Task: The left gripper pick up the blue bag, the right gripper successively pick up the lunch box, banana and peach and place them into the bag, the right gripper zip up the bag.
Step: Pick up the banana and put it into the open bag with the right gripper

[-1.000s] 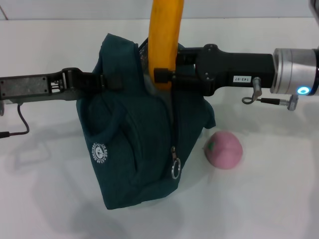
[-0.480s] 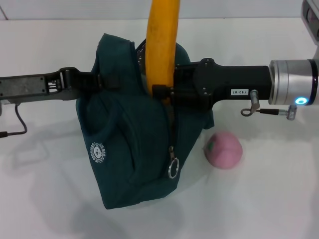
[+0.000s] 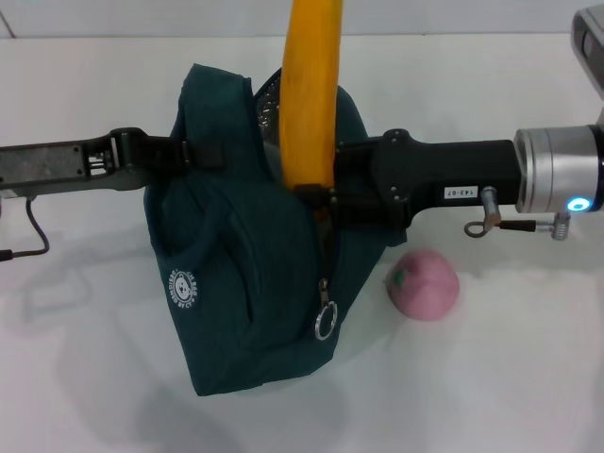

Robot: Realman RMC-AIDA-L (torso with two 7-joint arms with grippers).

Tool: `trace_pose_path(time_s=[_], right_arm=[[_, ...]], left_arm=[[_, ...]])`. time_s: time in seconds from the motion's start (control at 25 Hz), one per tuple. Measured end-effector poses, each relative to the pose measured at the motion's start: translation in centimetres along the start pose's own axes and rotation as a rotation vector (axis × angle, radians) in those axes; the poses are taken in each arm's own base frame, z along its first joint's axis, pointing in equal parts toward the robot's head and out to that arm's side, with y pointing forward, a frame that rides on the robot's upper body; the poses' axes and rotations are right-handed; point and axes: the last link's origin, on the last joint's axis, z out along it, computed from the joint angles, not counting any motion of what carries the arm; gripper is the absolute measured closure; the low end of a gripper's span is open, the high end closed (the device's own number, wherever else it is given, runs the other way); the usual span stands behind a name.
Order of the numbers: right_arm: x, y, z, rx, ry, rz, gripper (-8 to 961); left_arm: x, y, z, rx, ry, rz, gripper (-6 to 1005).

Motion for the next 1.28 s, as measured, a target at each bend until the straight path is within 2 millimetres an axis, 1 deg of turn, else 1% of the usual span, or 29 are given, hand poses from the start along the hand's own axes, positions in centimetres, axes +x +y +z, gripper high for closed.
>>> trace_pose_path(time_s=[0.28, 0.52, 0.8, 1.2, 1.28], right_arm=[[-0.07, -0.13, 0.16, 0.0, 0.026, 0.001, 381], [-0.24, 0.23, 0.26, -0.018, 0.065, -0.05, 366], [-0.27, 0.33, -0.03, -0.006, 0.069, -0.072, 348], [-0.36, 0.35, -0.25, -0.001, 0.077, -0.088, 238], [-0.23, 0.33, -0.25, -0.004, 0.094, -0.092, 238]], left_arm=[[-0.01, 0.0, 0.03, 0.0, 0.0, 0.0, 959], [0.03, 0.01, 0.01, 0.0, 0.0, 0.001, 959], [0.08, 0.04, 0.05, -0.001, -0.001, 0.002, 959], [0.24, 0.01, 0.11, 0.002, 0.004, 0.004, 959], [0.29, 0.0, 0.13, 0.004, 0.006, 0.004, 959]])
